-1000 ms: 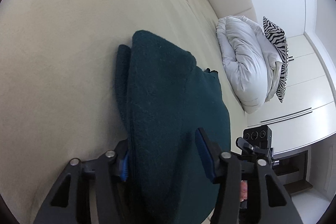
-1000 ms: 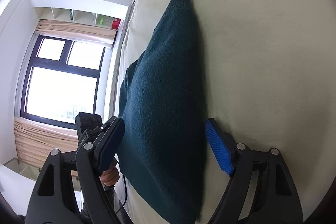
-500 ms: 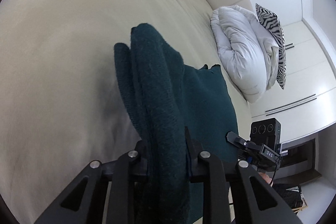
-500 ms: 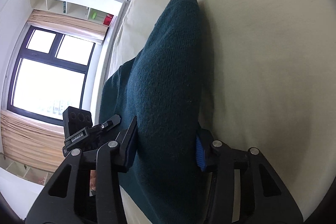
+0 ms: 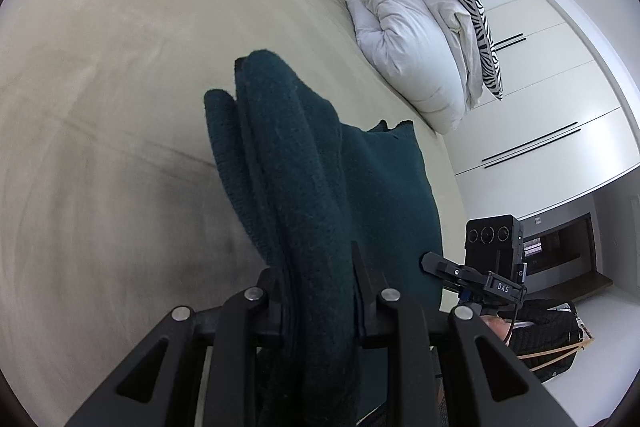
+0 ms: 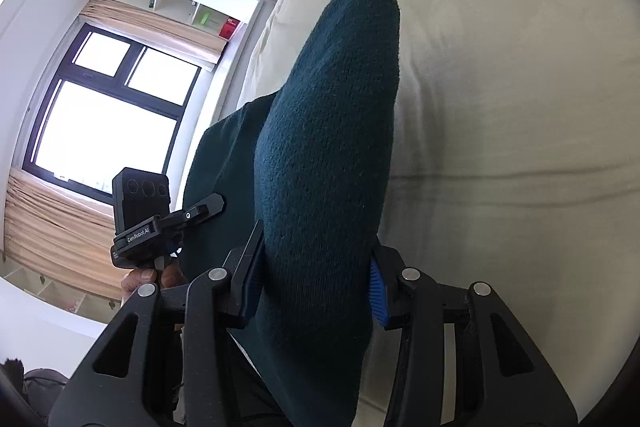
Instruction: Fold small clothes
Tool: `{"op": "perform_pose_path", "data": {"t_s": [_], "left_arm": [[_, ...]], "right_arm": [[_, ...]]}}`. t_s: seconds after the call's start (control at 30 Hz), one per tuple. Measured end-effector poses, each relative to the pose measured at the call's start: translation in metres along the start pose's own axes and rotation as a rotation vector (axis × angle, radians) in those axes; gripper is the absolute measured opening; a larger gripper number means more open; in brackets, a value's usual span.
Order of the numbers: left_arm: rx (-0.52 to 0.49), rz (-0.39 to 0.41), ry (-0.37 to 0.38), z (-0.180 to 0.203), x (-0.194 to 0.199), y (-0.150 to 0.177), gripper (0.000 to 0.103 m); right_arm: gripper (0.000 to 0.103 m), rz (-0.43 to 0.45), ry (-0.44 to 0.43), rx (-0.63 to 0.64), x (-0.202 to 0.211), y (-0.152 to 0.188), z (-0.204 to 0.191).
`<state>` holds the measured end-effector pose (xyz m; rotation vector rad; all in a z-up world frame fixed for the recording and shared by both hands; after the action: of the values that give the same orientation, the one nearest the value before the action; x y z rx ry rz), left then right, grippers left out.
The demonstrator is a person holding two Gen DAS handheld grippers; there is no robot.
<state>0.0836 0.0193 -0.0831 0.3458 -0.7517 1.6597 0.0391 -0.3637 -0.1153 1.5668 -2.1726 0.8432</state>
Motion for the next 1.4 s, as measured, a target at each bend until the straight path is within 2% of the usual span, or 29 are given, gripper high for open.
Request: {"op": "perform_pose_path", "data": {"t_s": [0.17,0.3,0.33,0.47,0.63,0.77,0.8,0.9,1.0,1.13,1.2,1.33,1.4], "left_arm": [[0.036,-0.04,0.003,-0.008,-0.021,0.032,0.025],[0.08,-0.069,-0.056,-0.032,-0.046,0.046,0.027],[0.097,-0.065,-0.034,-0.037,-0.048,0.048,0.027],[0.11,-0.046,-0.006,-0.041,-0.043,0.051,0.031],[0.111,0.018,-0.033,-0.039,-0.02,0.05,0.032],[0.073,0.112,-0.091,-0.026,0.014,0.044,0.033],[0.043,0.128,-0.086,-0.016,0.019,0.042,0.036],[-0.06,0.129,-0.084,0.018,0.013,0.042,0.046],[-0.122,0.078,-0.087,0.034,-0.015,0.049,0.05],[-0.065,0.019,-0.094,0.009,-0.047,0.056,0.049],[-0.066,0.032,-0.063,0.002,-0.046,0.059,0.048],[-0.05,0.042,-0.019,-0.003,-0.04,0.06,0.048],[-0.051,0.054,-0.028,0.001,-0.035,0.062,0.048]], "right_arm": [[0.041,-0.003,0.003,-0.043,0.006,0.018,0.019],[0.042,-0.025,0.06,-0.071,-0.004,0.034,0.04],[0.044,-0.021,0.06,-0.098,-0.008,0.037,0.05],[0.046,0.019,-0.019,-0.13,-0.011,0.044,0.062],[0.048,0.062,0.005,-0.161,0.003,0.042,0.059],[0.05,0.167,0.121,-0.181,0.042,0.043,0.067],[0.05,0.193,0.116,-0.18,0.051,0.042,0.066],[0.05,0.234,0.008,-0.146,0.058,0.035,0.039],[0.05,0.184,-0.088,-0.098,0.031,0.029,0.009],[0.05,0.097,-0.119,-0.071,-0.013,0.009,-0.005],[0.048,0.073,-0.101,-0.117,-0.034,0.005,0.007],[0.046,0.127,-0.186,-0.152,-0.03,0.012,0.03],[0.047,0.161,-0.162,-0.143,-0.015,0.021,0.035]]}}
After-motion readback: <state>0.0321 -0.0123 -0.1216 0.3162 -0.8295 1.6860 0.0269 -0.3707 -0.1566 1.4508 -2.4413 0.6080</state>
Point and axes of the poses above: each gripper's, at about its wrist camera, not at the fingertips, and x roughly against the way its jaws point, z to its right, y to its underside, the point moved 2 cm from there along -x, roughly the way its jaws point
